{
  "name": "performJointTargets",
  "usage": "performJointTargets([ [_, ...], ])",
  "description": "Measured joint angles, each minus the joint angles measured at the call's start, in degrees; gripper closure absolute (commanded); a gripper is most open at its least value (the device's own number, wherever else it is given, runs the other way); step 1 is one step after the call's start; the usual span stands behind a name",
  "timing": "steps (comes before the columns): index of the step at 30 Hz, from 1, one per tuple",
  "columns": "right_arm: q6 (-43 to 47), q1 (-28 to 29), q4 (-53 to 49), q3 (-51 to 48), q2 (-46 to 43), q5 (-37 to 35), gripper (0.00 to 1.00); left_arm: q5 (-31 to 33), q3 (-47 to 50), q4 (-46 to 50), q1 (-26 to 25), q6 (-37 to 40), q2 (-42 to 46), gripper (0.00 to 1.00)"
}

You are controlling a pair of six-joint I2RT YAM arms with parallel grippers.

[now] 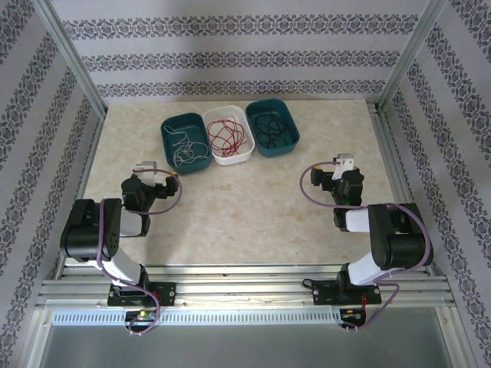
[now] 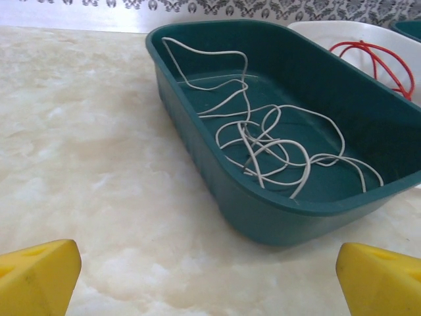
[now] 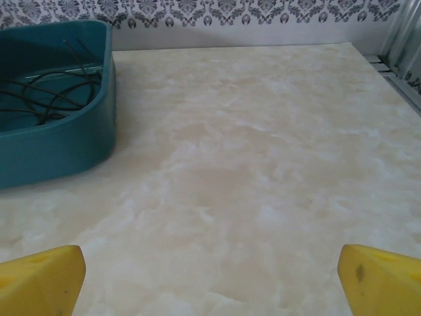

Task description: Untangle the cables

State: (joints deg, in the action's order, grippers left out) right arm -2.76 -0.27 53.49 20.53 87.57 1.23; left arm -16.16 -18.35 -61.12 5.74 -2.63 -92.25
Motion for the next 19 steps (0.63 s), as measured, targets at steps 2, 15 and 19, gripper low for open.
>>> performJointTargets([
  [2, 0.0, 0.0, 0.0, 0.0, 0.0, 0.9, 0.02, -0.8, -0.3, 0.5, 0.0, 0.3, 0.0, 0.01],
  [15, 0.0, 0.0, 0.0, 0.0, 0.0, 2.3, 0.02, -2.1, -1.0, 1.8, 0.0, 1.2, 0.0, 0.01],
  [19, 0.0, 0.0, 0.0, 0.0, 0.0, 2.3, 0.02, -2.1, -1.1, 2.0, 0.0, 1.2, 0.0, 0.01],
])
